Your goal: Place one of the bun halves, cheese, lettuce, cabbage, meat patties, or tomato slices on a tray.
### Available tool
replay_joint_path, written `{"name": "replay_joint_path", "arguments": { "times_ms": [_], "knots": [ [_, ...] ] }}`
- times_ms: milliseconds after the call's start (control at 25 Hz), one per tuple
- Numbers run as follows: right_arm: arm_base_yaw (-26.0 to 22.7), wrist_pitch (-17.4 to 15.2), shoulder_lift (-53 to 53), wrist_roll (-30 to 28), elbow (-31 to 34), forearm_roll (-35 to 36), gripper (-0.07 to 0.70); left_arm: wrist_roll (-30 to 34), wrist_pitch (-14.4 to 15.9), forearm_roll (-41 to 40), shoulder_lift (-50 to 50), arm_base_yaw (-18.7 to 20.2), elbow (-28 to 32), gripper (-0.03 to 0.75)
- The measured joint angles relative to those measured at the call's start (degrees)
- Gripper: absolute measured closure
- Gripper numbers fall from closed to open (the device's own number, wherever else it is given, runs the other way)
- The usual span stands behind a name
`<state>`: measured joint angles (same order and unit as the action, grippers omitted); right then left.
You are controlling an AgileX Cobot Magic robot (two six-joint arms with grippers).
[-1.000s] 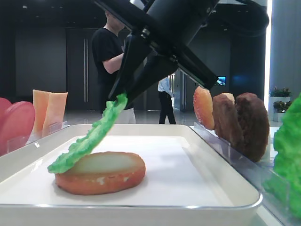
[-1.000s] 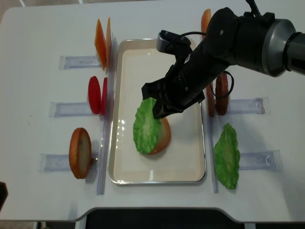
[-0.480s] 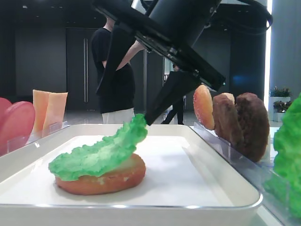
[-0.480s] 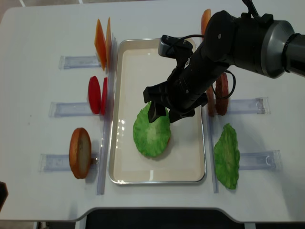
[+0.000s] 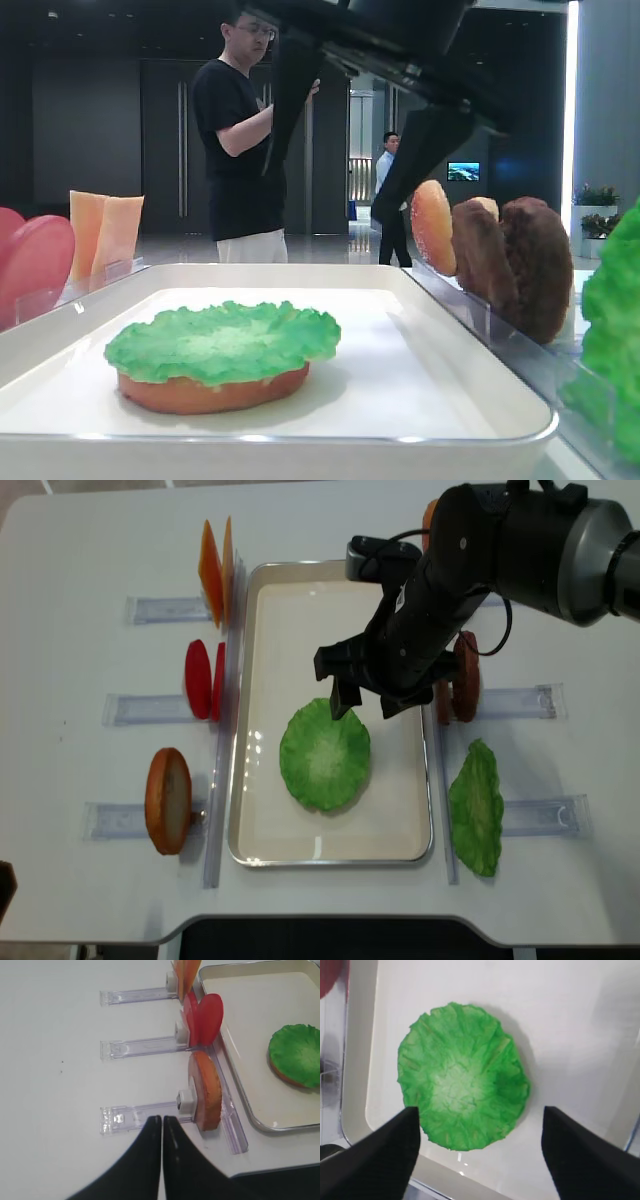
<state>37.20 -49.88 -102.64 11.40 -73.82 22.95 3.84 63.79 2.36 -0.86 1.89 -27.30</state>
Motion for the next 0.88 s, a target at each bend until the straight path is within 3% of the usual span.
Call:
{"name": "replay_joint_path", "arguments": {
  "times_ms": [240,600,880],
  "knots": [
    [0.2,-5.1,2.3,8.1,-2.8,-9.2,0.144,0.0,0.0,0.0,0.0,0.0,0.0,0.715],
    [0.5,-18.5,4.4,11.8,-11.4,-19.5,0.144,0.0,0.0,0.0,0.0,0.0,0.0,0.715],
    [0.4,-19.8,6.2,13.3,-13.6,-24.9,0.144,0.0,0.0,0.0,0.0,0.0,0.0,0.715]
  ]
}}
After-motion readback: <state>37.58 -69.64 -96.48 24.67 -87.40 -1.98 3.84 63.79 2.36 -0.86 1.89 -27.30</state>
